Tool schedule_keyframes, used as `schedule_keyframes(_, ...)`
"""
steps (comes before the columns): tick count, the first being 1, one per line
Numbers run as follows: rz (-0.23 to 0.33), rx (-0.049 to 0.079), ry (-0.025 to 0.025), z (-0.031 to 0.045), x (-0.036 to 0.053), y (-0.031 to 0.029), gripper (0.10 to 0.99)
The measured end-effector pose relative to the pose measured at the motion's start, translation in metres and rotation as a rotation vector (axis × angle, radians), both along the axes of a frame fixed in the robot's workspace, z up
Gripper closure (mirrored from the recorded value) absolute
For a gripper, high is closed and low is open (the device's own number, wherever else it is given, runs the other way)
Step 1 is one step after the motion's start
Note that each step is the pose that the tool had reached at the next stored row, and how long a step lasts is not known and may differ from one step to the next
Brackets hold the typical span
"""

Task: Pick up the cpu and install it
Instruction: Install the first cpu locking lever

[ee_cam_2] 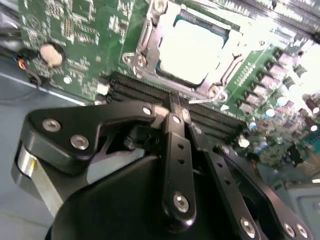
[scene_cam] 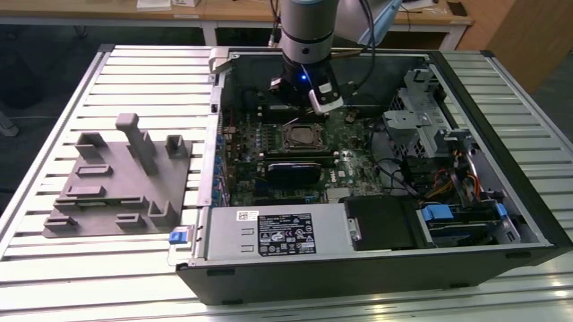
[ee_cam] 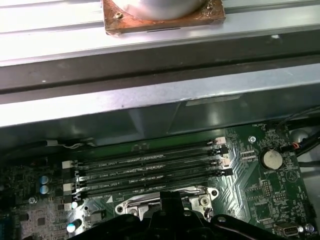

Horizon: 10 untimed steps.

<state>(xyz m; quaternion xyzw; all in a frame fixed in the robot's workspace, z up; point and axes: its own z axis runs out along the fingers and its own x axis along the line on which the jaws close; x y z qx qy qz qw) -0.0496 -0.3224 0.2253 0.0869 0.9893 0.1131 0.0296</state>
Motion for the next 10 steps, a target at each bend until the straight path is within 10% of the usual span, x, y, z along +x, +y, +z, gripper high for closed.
schedule_keyframes(10,-0.026,-0.002,0.0000,-0.0026,0.0001,0.0070,0.980)
